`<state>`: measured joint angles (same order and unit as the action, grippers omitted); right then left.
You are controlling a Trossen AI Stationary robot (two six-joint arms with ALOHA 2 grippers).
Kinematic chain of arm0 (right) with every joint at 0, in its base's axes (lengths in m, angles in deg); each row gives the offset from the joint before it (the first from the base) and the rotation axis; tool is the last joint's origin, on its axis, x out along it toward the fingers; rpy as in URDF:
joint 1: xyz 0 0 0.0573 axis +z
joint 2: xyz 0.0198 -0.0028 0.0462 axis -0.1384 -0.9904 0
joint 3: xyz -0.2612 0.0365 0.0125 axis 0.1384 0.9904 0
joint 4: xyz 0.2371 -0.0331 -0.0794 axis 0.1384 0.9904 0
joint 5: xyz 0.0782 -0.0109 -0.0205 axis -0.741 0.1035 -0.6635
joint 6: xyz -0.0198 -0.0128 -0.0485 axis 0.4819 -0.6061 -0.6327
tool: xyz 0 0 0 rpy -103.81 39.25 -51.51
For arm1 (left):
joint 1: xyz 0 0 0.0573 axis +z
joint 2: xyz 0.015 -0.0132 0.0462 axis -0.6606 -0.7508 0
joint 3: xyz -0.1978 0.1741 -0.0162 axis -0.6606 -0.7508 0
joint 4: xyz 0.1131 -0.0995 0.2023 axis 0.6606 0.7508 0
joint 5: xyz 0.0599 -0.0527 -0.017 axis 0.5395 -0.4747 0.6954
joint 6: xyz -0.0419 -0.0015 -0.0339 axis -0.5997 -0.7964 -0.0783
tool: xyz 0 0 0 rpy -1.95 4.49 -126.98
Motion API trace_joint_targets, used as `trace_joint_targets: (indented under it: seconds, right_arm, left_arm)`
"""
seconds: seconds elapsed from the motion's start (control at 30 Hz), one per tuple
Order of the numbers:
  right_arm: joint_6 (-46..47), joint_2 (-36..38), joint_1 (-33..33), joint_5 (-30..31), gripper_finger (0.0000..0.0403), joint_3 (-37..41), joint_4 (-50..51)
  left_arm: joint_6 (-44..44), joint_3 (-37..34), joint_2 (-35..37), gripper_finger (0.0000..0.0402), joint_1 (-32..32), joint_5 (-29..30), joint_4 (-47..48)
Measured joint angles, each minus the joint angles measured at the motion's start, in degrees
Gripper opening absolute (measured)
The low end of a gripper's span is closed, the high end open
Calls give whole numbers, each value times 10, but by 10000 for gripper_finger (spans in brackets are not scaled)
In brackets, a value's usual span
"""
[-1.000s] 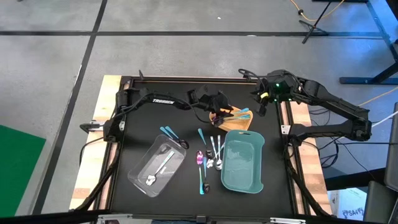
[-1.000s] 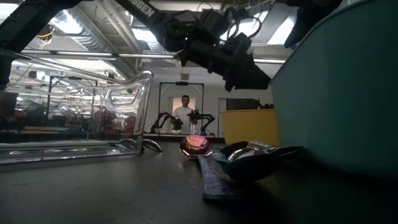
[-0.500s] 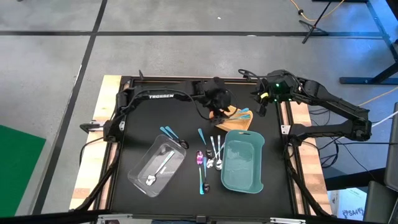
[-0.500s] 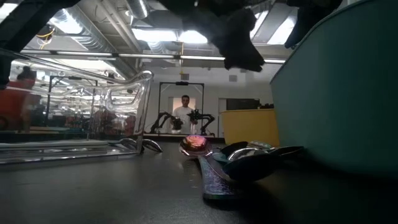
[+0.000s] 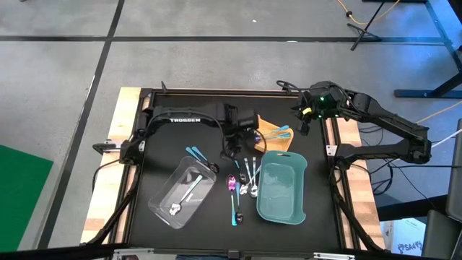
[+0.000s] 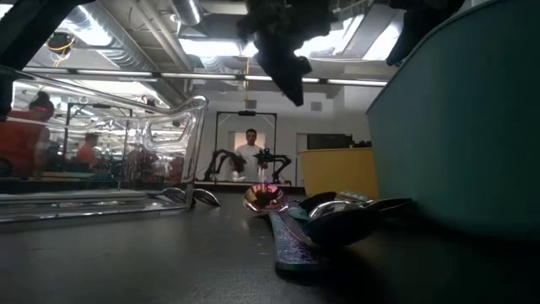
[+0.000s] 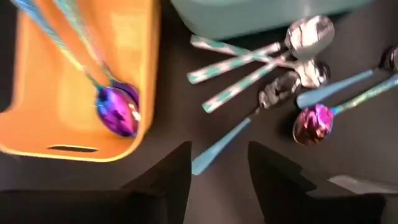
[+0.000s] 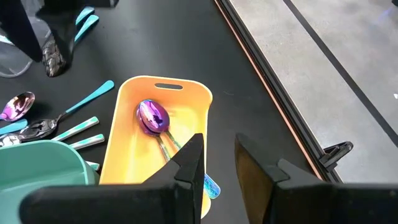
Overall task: Sort silverware by color (type)
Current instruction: Put the blue spoon into the blue bin
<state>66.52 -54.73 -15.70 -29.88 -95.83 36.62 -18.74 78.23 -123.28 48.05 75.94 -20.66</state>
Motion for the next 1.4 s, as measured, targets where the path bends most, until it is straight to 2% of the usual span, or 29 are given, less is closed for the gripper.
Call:
trace_joint_targets:
  seconds: [0.27, 0.63, 0.87, 1.4]
  right_arm:
    - [0, 0, 0, 0, 79, 0, 0]
    - [0, 0, 0, 0, 79, 0, 0]
    - [0, 0, 0, 0, 79, 0, 0]
    - [0, 0, 0, 0, 79, 0, -1]
  left_arm:
    - [30, -80, -1, 151, -21, -8, -54]
    - [117, -202, -1, 151, -52, -2, -194]
    - [130, -247, -1, 151, -54, -2, -277]
    - [130, -306, -1, 151, -43, -3, -351]
